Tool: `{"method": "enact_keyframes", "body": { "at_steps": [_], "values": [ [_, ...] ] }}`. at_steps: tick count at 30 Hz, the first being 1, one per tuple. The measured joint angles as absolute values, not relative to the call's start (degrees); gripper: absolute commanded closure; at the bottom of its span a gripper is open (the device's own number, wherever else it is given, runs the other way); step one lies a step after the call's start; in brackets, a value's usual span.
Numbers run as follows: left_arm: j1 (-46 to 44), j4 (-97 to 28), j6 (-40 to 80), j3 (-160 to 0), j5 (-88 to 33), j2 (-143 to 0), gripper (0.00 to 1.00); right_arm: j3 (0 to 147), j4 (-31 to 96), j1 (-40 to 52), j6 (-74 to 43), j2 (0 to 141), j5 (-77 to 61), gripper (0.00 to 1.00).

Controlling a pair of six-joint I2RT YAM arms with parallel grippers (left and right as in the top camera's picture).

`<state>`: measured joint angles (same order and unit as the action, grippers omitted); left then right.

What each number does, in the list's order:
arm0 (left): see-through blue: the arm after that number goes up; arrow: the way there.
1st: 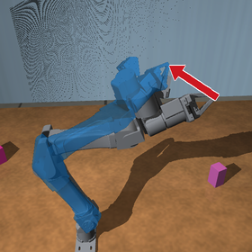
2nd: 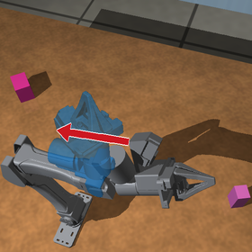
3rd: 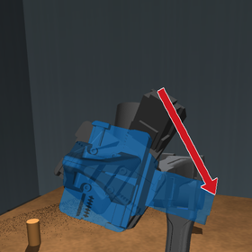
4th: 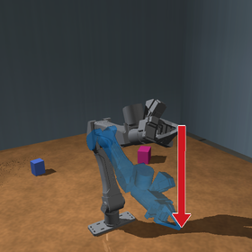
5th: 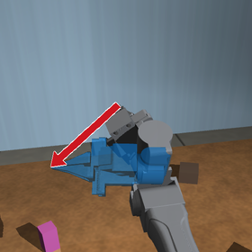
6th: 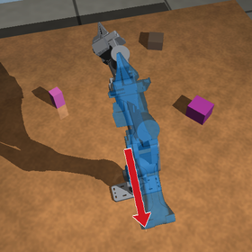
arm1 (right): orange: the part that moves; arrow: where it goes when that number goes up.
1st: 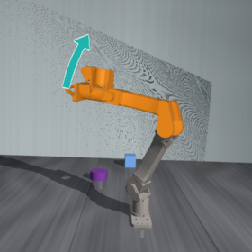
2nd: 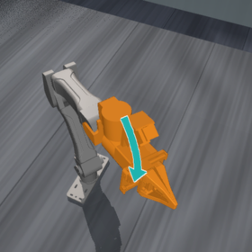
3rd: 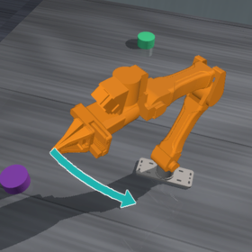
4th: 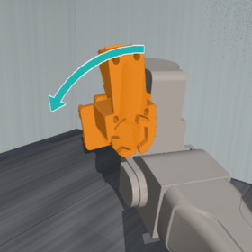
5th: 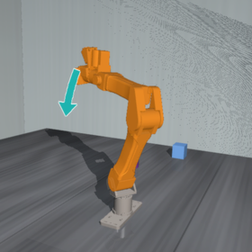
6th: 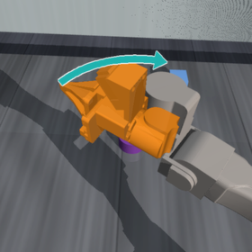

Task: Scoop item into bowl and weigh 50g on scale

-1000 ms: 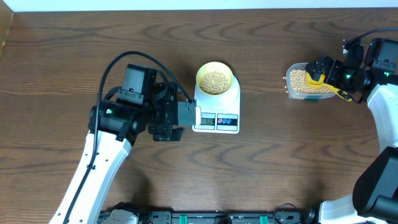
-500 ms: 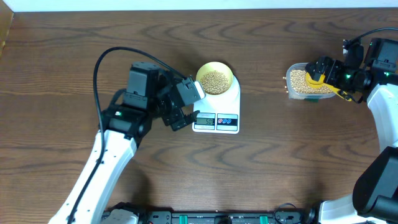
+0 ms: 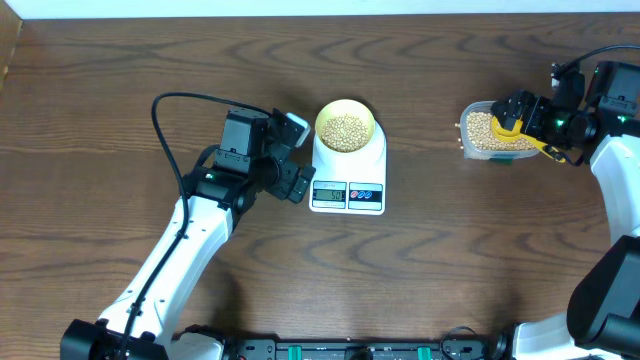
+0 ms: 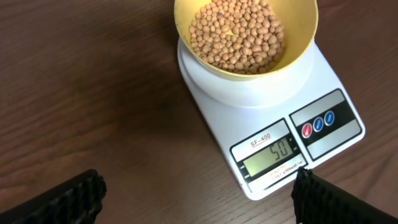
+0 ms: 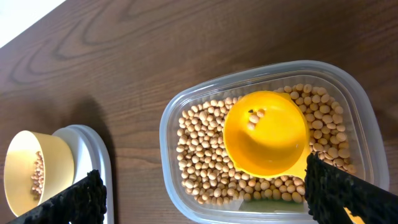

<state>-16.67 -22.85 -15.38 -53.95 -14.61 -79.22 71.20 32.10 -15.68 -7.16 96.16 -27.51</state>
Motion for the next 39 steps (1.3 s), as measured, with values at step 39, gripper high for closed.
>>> {"method": "enact_keyframes", "body": {
  "at_steps": [39],
  "values": [
    [-6.44,26.96,-1.63,-1.17,-11.62,-35.03,0.02,71.20,32.12,-15.68,-7.16,96.16,-27.66,0.01]
  ]
}}
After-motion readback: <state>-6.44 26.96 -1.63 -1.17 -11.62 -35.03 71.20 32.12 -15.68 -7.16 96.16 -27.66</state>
